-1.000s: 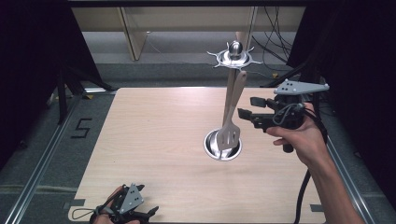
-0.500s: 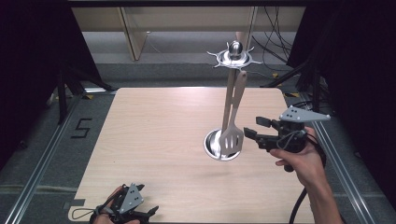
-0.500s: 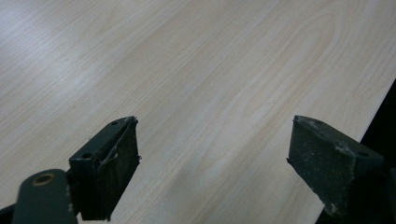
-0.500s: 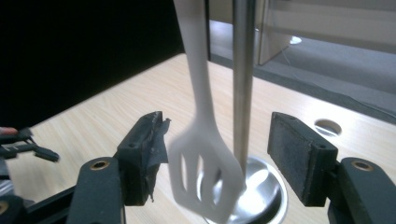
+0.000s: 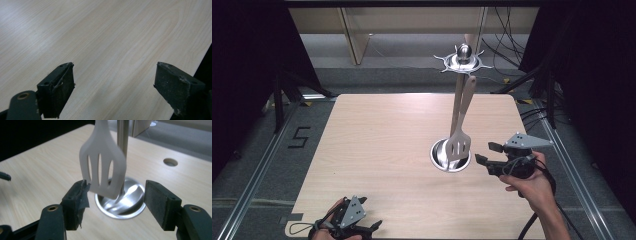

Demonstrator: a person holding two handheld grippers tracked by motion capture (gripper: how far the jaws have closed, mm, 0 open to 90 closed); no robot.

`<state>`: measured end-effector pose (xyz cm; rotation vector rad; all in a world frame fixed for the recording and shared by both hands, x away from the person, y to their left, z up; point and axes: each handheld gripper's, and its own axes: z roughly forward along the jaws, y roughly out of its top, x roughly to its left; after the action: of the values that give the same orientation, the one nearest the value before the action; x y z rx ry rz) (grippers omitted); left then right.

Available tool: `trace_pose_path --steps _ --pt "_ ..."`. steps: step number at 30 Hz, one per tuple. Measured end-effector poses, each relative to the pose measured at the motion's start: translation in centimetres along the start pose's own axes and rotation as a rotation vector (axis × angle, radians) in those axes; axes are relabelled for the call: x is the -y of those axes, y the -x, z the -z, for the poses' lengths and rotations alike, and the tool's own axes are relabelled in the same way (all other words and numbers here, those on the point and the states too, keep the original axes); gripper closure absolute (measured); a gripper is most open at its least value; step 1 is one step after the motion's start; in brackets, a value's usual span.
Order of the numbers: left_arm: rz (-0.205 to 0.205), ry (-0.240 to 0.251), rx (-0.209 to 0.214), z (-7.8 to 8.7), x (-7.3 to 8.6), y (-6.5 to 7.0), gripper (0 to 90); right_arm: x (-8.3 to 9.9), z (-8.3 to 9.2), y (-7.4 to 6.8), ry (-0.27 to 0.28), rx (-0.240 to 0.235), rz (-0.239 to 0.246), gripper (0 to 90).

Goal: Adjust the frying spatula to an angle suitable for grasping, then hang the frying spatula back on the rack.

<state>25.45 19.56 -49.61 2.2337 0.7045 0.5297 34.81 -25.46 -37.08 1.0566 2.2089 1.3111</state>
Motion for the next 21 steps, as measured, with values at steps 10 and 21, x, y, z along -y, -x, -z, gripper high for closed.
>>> trace_pose_path --steps 10,21 --pt "-0.001 0.011 0.005 0.0 -0.1 0.0 15.4 2.8 -0.2 0.5 -0.067 0.008 -0.031 35.8" --pt "-0.004 0.006 0.005 -0.1 -0.2 0.1 15.4 5.1 -0.4 0.4 -0.123 -0.002 -0.033 35.4"
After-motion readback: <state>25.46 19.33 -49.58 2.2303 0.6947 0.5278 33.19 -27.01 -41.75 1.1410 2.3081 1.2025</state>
